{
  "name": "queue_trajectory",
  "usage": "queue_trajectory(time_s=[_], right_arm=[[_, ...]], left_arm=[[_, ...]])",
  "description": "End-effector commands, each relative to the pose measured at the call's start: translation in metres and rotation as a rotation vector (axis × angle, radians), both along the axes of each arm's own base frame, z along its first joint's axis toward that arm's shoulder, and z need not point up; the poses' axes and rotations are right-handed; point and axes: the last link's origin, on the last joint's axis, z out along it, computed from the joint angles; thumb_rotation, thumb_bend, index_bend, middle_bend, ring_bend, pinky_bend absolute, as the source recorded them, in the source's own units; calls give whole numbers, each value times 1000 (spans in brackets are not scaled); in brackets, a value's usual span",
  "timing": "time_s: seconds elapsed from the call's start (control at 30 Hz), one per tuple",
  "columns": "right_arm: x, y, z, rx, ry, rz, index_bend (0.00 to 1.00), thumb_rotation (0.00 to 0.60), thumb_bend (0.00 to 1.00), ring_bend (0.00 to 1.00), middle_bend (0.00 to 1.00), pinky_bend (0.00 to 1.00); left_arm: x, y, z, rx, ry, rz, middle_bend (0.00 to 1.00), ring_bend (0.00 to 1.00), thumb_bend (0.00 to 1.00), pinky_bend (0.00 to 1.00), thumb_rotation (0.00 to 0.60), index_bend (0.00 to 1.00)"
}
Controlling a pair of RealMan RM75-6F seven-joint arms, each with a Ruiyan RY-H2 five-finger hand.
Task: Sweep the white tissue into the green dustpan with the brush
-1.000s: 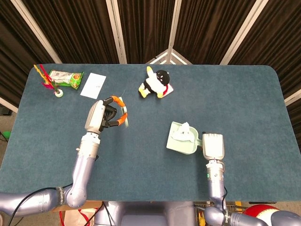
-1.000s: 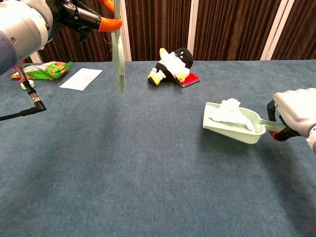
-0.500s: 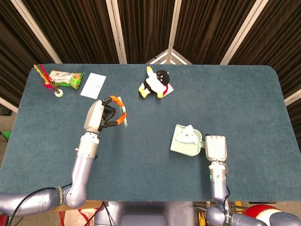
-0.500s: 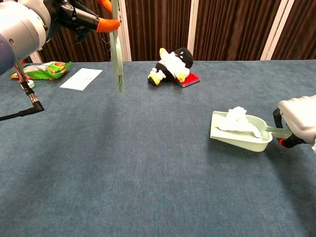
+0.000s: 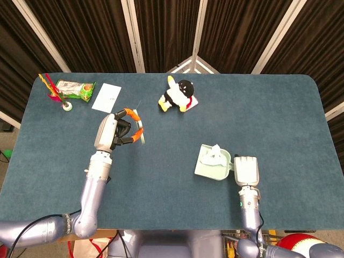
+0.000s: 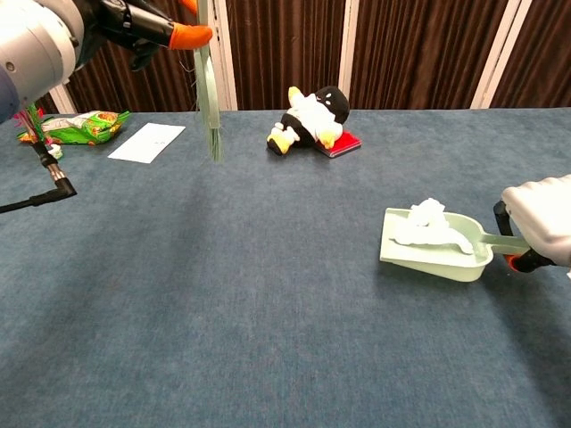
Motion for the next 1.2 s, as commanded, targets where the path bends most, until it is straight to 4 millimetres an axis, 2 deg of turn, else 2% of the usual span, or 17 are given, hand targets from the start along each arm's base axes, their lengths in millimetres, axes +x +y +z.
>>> queue_trajectory(time_s=[0.03, 0.2, 0.27, 0.7, 0.77, 0.97, 1.2], right_arm=[[-1, 2, 0, 4, 6, -5, 340, 600, 540, 763, 816, 693], [-2, 6, 0, 19, 19, -11, 72, 600, 474, 735, 788, 680], [-1, 7, 0, 24, 21, -11, 19, 600, 470, 733, 786, 680], [0, 9, 2, 35, 38, 5, 4, 600, 463, 719, 771, 676], [1, 9, 1, 38, 44, 8, 0, 600, 451, 689, 740, 655], [1, 10, 1, 53, 68, -3, 0, 600, 327, 533, 577, 568], [2, 12, 1, 57, 66, -2, 0, 600, 246, 430, 482, 503]], left_arm=[[-1, -1, 1, 1, 0, -2, 1000, 850, 470, 823, 600, 790], [-3, -3, 2, 0, 2, 2, 1000, 850, 470, 823, 600, 790], [-4, -2, 2, 1, -1, 3, 1000, 850, 470, 823, 600, 790], [-5, -3, 2, -1, -5, 5, 1000, 850, 470, 823, 600, 790], [-5, -3, 3, 0, -6, 6, 1000, 850, 470, 823, 600, 790], [-5, -3, 3, 2, -3, 4, 1000, 850, 470, 823, 600, 790], [-5, -3, 5, 4, -5, 4, 1000, 850, 470, 823, 600, 790]])
